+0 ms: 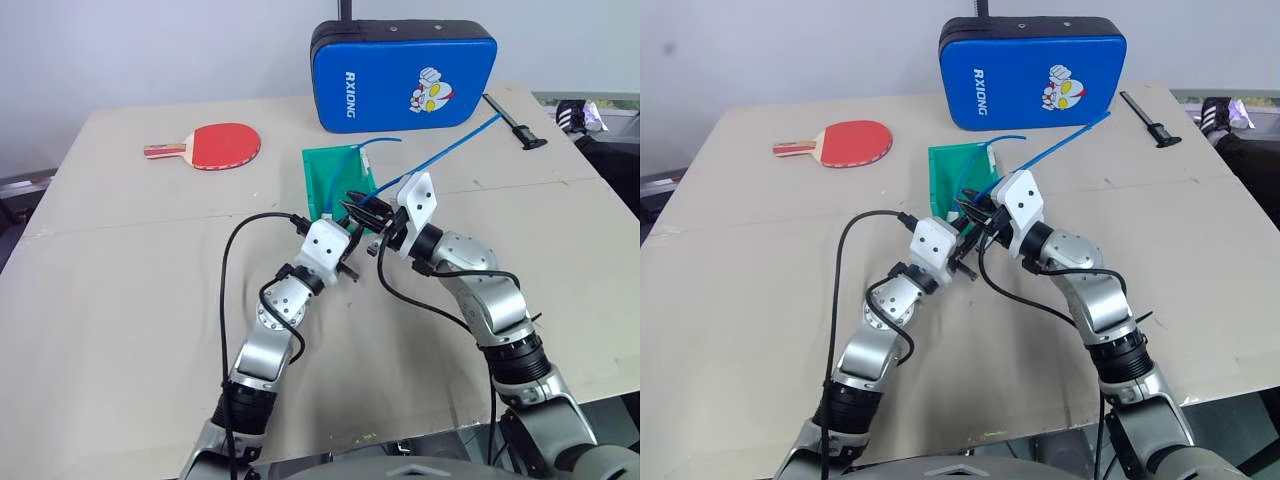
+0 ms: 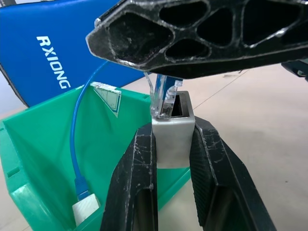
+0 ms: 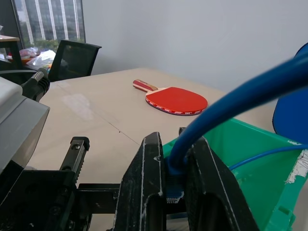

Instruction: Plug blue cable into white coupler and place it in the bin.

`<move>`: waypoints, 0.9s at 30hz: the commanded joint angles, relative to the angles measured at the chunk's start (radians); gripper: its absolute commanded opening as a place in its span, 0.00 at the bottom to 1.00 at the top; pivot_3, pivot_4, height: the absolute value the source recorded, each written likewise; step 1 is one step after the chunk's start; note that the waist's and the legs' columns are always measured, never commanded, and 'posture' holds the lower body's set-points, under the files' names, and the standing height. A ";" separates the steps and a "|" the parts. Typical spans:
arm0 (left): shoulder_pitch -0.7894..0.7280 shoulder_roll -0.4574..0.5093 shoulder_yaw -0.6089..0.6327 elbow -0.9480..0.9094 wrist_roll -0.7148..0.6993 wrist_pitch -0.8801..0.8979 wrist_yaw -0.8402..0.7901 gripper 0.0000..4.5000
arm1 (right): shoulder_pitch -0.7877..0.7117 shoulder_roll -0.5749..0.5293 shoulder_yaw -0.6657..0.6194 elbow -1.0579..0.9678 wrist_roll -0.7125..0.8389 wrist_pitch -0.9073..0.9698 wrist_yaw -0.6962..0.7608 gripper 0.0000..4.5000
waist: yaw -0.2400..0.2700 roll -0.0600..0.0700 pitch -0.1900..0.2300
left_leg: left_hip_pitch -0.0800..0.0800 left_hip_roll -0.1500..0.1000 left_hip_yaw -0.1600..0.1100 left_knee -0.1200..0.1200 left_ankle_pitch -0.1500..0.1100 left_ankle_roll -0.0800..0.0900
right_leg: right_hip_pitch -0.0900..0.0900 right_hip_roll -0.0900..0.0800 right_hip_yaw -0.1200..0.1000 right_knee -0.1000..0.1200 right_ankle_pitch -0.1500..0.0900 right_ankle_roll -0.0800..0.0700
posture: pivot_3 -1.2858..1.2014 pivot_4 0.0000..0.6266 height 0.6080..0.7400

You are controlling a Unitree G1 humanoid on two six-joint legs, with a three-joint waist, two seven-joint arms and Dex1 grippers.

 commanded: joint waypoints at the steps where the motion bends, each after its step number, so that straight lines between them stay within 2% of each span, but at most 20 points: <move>1: 0.003 0.005 0.002 -0.034 -0.008 -0.018 -0.005 0.07 | 0.003 -0.006 -0.017 -0.015 -0.013 0.007 -0.013 0.00 | 0.000 0.000 0.000 | 0.000 0.000 0.000 0.000 0.000 0.000 | 0.000 0.000 0.000 0.000 0.000 0.000 | 0.52 0.24 1.00; 14: 0.008 0.009 -0.005 -0.041 -0.001 -0.002 0.003 0.07 | 0.020 -0.029 0.005 -0.025 -0.053 0.103 -0.034 0.00 | -0.001 0.000 0.000 | 0.000 0.000 0.000 0.000 0.000 0.000 | 0.000 0.000 0.000 0.000 0.000 0.000 | 0.52 0.24 1.00; 22: 0.012 0.011 -0.006 -0.045 -0.004 0.004 0.002 0.07 | -0.005 -0.032 0.065 -0.031 -0.126 0.261 -0.082 0.00 | -0.003 0.000 0.000 | 0.000 0.000 0.000 0.000 0.000 0.000 | 0.000 0.000 0.000 0.000 0.000 0.000 | 0.52 0.24 1.00; 27: 0.006 0.003 -0.010 -0.042 -0.009 0.014 0.001 0.07 | -0.088 0.042 0.106 0.020 -0.173 0.442 -0.171 0.00 | -0.007 0.000 0.000 | 0.000 0.000 0.000 0.000 0.000 0.000 | -0.001 0.000 0.000 0.001 0.000 0.000 | 0.52 0.24 1.00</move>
